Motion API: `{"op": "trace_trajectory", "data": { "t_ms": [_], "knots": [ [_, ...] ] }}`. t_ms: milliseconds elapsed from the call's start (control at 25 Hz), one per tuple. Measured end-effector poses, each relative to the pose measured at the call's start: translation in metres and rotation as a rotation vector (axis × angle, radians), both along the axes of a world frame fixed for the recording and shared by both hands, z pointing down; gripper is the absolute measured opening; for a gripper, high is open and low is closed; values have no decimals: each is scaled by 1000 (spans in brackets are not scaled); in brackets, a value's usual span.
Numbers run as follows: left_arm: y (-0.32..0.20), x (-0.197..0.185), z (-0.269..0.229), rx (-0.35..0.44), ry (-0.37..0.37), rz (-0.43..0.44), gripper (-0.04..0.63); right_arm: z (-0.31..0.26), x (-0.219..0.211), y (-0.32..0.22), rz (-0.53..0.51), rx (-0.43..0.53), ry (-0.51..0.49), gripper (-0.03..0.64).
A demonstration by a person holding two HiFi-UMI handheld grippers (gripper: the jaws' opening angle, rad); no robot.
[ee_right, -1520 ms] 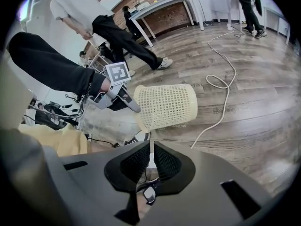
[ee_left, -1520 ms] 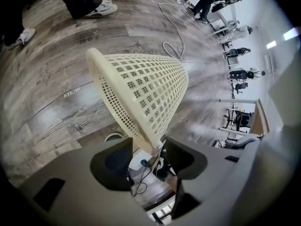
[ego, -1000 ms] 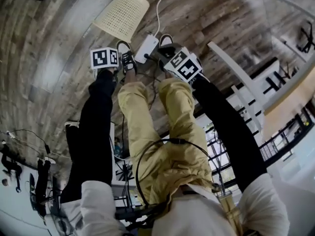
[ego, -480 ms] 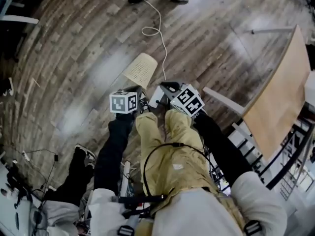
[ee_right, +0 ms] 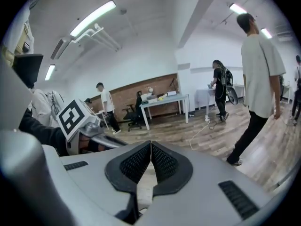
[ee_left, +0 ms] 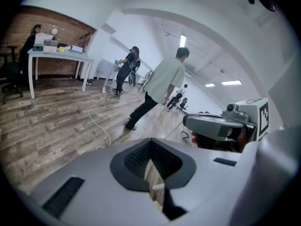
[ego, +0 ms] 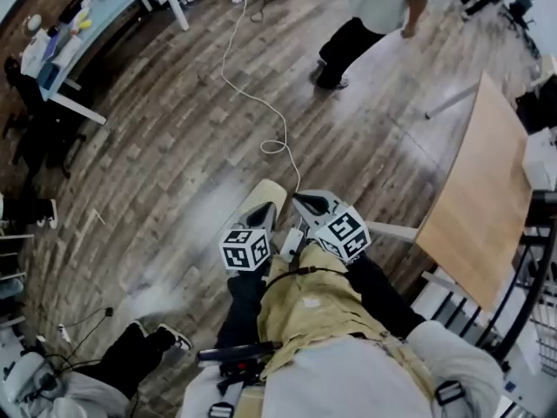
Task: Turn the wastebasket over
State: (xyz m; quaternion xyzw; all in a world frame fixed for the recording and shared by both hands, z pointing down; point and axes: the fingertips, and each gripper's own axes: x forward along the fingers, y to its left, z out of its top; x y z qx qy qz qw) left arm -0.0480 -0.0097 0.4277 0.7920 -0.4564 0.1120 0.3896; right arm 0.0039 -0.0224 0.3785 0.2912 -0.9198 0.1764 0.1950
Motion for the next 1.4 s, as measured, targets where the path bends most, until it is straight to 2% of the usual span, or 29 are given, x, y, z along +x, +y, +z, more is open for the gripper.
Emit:
{"op": "trace_trajectory", "data": {
  "t_ms": [200, 480, 680, 1040, 1400],
  "knots": [
    [-37, 9, -79, 177, 16, -33, 1, -91, 10, -42, 64, 197, -73, 23],
    [-50, 19, -149, 296, -1, -43, 2, -193, 30, -56, 111, 391, -168, 23],
    [-61, 26, -182, 365, -12, -63, 2, -223, 41, -61, 119, 453, -221, 21],
    [-85, 12, -231, 471, -44, -101, 2, -272, 31, -79, 88, 552, -280, 21],
    [-94, 10, -241, 497, -67, -107, 2, -281, 32, -87, 87, 572, -292, 21]
  ]
}}
